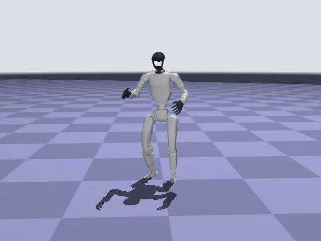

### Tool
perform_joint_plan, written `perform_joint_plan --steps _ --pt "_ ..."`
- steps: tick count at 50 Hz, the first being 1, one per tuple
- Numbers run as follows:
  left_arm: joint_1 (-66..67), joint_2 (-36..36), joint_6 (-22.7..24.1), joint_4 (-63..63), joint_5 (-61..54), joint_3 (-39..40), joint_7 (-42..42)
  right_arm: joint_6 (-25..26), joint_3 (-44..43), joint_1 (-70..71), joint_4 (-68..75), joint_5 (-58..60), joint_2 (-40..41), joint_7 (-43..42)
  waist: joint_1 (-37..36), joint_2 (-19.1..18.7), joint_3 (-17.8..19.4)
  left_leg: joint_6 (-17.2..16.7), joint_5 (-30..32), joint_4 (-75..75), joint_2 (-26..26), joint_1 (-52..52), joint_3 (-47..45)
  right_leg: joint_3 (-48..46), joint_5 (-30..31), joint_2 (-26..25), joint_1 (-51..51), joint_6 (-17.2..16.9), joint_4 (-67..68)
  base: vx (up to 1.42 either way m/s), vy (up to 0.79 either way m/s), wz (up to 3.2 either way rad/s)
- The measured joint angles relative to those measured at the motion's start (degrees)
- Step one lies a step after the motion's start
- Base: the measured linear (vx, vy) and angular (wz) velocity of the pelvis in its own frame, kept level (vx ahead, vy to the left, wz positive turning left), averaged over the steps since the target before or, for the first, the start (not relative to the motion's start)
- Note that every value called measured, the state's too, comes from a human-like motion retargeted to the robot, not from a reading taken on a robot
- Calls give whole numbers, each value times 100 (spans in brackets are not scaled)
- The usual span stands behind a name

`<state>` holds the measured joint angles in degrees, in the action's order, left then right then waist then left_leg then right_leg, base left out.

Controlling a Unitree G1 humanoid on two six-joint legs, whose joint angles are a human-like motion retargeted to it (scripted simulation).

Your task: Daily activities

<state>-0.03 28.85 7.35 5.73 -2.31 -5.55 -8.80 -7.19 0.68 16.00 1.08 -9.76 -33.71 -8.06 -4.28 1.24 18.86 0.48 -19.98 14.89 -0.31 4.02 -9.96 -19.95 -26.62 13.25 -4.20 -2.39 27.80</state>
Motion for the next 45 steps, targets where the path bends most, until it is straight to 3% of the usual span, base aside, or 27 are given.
perform_joint_plan --steps 8,13,17,25,32,39,45 --pt "-535 314 84 -599 579 461 -794 4 508 556 -1284 654 34 76 30 117 -3 -43 -74 91 40 19 9 13 24 -26 -53 5 79 0 0 0" --pt "-764 424 15 -587 1018 540 -1334 146 912 698 -1255 1083 94 119 75 196 15 -57 -68 82 42 4 71 35 51 -54 -66 14 88 0 1 12" --pt "-709 425 -189 165 1193 211 -1392 321 1365 737 -522 1227 226 209 147 259 -2 -74 53 -113 19 -3 148 29 109 -92 -52 37 -3 1 0 25" --pt "-721 -208 -465 2610 1207 -1291 -799 601 2339 1152 2200 889 974 453 257 258 -34 -184 483 -781 -2 97 330 -131 332 -188 -86 129 -256 0 0 34" --pt "-329 -695 -199 2806 692 -1471 -863 257 1820 1055 2914 -142 1392 -172 190 77 44 -243 688 -1089 4 97 537 -309 424 -259 -142 168 -420 0 -1 35" --pt "119 -528 36 1910 310 -1180 -892 -112 1093 862 2411 -859 1355 -664 151 -112 14 -283 797 -1215 12 82 744 -412 444 -317 -203 235 -508 0 -3 27" --pt "-6 -257 87 1370 482 -1103 -1006 -219 965 906 2203 -951 1285 -801 166 -228 -25 -330 868 -1280 30 86 907 -468 457 -371 -260 309 -534 -1 -3 26"
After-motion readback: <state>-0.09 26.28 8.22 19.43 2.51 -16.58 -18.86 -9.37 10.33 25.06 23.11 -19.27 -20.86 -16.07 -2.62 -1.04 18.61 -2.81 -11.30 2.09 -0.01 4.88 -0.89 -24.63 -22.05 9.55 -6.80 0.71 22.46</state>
